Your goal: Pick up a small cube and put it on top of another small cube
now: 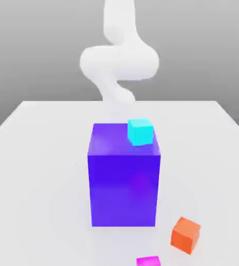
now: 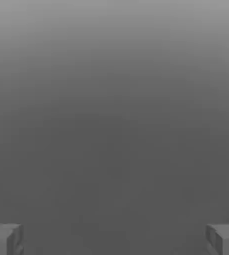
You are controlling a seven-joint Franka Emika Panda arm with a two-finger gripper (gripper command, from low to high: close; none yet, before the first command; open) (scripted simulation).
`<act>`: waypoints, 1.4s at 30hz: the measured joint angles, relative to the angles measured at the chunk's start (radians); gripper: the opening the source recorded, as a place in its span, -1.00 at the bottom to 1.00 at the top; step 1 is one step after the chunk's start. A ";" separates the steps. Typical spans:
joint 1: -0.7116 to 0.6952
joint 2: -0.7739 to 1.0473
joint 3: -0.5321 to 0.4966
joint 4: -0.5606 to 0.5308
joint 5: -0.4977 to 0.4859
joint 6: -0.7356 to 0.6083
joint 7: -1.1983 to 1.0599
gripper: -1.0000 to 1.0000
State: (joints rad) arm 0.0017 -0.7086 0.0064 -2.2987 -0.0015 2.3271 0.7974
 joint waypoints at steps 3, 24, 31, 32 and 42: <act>0.004 0.114 0.007 0.001 -0.003 0.034 -0.003 0.00; 0.041 0.876 0.045 0.012 -0.036 0.262 -0.011 0.00; 0.056 1.130 0.047 0.028 -0.050 0.368 -0.009 0.00; 0.058 1.166 0.044 0.035 -0.053 0.395 -0.007 0.00; 0.061 1.203 0.041 0.043 -0.057 0.423 -0.004 -1.00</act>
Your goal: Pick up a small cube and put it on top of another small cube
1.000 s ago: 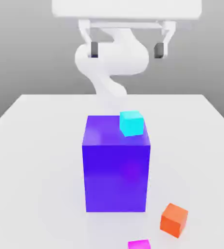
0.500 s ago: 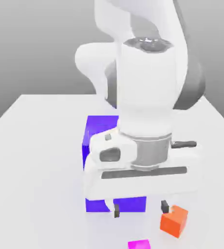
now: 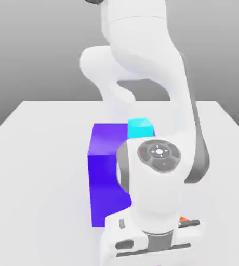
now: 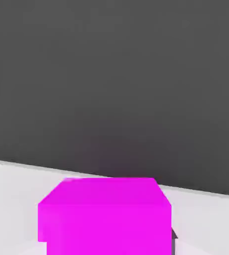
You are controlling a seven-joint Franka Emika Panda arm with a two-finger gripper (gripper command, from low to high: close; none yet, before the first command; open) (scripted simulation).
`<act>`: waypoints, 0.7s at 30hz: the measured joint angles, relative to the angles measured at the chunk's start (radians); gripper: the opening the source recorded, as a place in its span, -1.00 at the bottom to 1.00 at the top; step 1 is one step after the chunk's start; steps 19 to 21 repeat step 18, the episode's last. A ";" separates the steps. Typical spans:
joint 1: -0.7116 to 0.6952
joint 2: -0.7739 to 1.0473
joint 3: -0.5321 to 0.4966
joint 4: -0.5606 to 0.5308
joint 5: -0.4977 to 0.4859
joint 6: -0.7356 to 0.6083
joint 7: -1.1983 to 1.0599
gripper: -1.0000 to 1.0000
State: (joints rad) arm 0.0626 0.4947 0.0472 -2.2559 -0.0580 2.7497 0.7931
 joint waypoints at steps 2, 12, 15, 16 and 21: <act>-0.004 -0.063 0.006 -0.014 0.007 -0.050 -0.005 -1.00; 0.214 -0.045 0.161 0.211 -0.083 -0.270 -0.061 -1.00; 0.258 0.050 0.154 0.248 -0.121 -0.214 -0.050 1.00; 0.258 0.050 0.154 0.248 -0.121 -0.214 -0.050 1.00; 0.258 0.050 0.154 0.248 -0.121 -0.214 -0.050 1.00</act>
